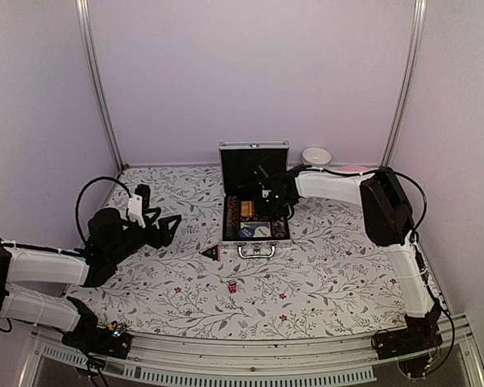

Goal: Pack up texas hold em set

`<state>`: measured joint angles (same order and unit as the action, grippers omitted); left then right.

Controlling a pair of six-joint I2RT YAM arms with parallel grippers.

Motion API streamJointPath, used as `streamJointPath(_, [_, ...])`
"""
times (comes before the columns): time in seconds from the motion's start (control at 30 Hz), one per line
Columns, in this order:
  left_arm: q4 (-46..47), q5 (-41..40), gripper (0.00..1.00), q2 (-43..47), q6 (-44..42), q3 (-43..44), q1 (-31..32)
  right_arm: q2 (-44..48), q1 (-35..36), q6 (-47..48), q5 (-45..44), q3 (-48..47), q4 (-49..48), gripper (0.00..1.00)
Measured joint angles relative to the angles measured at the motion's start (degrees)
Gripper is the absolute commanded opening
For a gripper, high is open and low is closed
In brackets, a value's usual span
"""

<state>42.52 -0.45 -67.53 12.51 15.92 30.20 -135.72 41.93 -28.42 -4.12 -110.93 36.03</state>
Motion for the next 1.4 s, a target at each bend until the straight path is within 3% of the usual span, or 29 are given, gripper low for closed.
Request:
streamJointPath(0.97, [0.0,0.0,0.8,0.0,0.0,0.0,0.0,-1.25,0.46,-1.29,1.18,-1.73,-0.35,0.13])
streamJointPath(1.4, [0.0,0.02,0.8,0.0,0.0,0.0,0.0,-1.25,0.79,-3.04,-1.33,-1.73,-0.17,0.23])
